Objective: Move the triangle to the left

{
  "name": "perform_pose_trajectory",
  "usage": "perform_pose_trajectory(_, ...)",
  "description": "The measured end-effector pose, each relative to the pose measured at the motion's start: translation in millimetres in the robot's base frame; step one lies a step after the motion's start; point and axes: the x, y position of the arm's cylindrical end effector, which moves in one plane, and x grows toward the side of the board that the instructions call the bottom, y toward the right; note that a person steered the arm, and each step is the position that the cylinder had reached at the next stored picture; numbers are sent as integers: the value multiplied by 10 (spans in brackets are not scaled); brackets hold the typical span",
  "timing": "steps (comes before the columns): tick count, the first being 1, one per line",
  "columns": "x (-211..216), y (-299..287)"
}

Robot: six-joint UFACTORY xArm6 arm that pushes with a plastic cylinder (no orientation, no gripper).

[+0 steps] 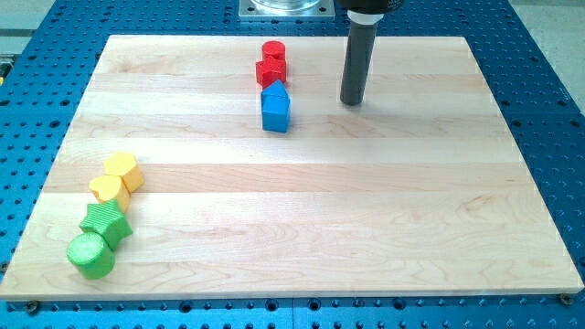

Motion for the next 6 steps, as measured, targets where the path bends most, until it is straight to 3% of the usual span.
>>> perform_pose_trajectory(3, 0, -5)
perform_pose_trajectory(4, 0, -437)
perform_pose_trajectory(6, 35, -2201)
